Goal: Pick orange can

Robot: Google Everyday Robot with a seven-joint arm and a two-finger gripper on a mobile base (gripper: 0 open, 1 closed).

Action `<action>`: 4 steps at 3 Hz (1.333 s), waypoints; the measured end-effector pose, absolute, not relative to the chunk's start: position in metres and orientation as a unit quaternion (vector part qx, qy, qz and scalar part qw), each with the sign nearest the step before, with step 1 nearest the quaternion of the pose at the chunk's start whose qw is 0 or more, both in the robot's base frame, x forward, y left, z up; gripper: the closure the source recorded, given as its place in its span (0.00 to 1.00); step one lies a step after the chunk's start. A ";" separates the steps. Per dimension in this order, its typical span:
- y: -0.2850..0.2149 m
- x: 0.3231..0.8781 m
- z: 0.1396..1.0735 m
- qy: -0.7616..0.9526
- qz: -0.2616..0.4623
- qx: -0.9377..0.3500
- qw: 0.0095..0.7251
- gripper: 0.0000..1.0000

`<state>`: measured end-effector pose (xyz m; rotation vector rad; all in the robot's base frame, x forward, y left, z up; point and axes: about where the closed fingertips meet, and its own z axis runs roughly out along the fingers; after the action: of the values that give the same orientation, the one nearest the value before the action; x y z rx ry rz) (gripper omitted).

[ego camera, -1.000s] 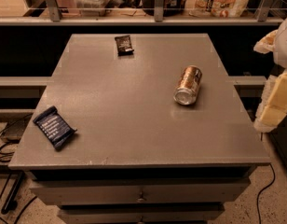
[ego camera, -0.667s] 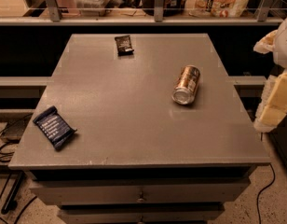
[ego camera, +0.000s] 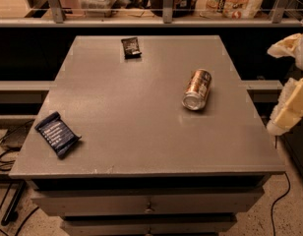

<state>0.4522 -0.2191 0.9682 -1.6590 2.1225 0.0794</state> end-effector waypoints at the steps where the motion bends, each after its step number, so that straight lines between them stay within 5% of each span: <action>1: -0.205 0.466 0.959 0.767 0.104 -0.566 0.282 0.00; 2: -0.185 0.483 0.959 0.763 0.160 -0.527 0.340 0.00; 4: -0.125 0.521 0.949 0.772 0.156 -0.467 0.401 0.00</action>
Offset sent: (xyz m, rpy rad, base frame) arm 0.0523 0.0514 -0.0058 0.5854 -0.0567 -0.1064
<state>0.5210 -0.1254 0.9485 -1.1804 1.9527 0.3945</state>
